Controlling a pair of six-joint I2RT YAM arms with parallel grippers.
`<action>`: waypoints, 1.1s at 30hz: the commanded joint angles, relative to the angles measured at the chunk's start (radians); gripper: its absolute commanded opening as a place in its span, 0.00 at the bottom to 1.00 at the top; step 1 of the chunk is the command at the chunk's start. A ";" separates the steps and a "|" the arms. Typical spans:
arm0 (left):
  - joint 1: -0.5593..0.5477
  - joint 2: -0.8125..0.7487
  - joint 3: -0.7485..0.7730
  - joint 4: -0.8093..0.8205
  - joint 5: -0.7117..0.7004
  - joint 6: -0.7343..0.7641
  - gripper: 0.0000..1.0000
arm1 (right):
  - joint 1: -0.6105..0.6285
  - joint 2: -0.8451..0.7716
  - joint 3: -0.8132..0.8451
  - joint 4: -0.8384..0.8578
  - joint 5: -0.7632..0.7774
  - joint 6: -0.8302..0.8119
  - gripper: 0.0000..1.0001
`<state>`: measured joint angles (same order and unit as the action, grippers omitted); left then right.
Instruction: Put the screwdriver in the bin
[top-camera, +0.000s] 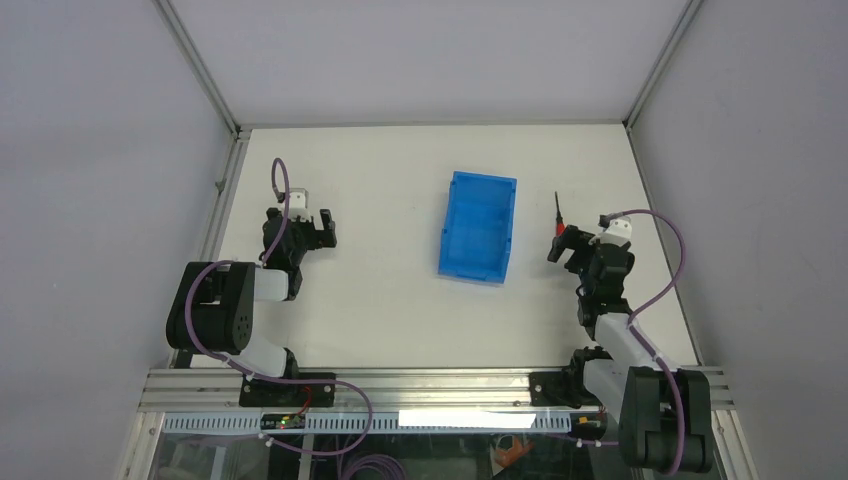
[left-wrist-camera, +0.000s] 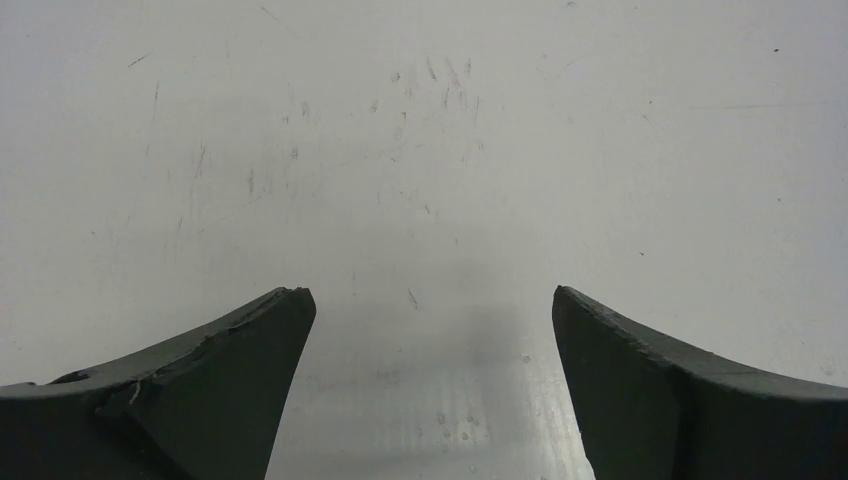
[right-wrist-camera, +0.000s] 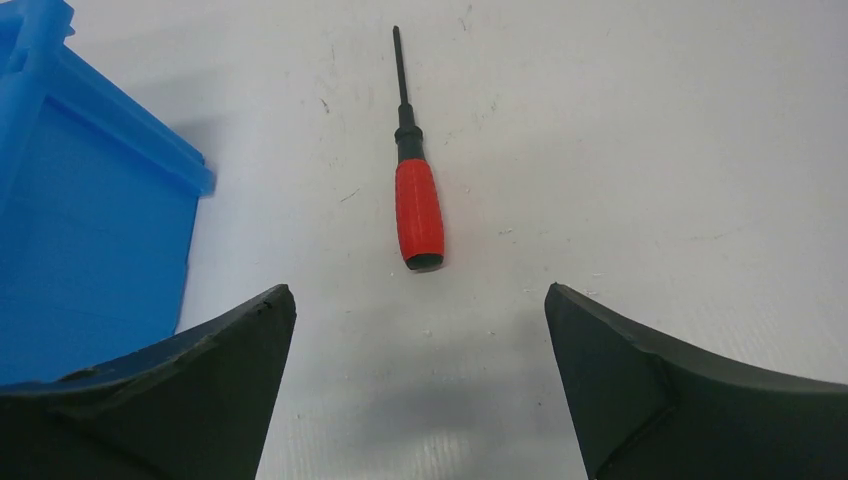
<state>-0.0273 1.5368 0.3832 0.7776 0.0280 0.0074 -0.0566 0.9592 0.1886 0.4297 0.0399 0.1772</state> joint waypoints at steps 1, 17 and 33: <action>-0.012 -0.030 -0.001 0.028 0.008 -0.019 0.99 | -0.002 -0.033 0.031 0.047 0.002 0.002 0.99; -0.011 -0.030 -0.001 0.028 0.008 -0.018 0.99 | -0.002 0.502 0.981 -1.071 -0.054 -0.009 0.98; -0.011 -0.030 -0.001 0.028 0.008 -0.018 0.99 | 0.001 0.912 1.163 -1.152 -0.061 -0.029 0.62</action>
<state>-0.0273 1.5368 0.3832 0.7776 0.0280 0.0074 -0.0566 1.8412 1.3087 -0.7063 -0.0181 0.1547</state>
